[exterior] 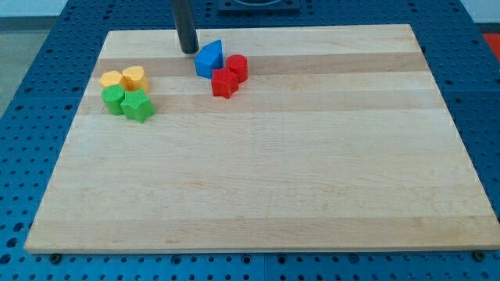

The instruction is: Move the red circle towards the center right

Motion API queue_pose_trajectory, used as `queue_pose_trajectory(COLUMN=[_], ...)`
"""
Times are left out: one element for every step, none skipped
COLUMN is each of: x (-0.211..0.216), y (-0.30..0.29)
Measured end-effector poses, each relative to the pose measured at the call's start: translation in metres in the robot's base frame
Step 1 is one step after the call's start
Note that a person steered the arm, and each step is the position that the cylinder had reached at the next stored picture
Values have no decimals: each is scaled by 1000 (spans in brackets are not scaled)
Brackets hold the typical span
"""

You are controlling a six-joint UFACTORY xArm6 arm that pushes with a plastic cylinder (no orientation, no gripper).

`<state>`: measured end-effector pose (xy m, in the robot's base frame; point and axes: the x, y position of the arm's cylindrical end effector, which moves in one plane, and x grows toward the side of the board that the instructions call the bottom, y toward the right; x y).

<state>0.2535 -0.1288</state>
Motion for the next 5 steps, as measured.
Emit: queue_pose_trajectory(x=[18,43,58,59,59], y=[14,53,102,132,138])
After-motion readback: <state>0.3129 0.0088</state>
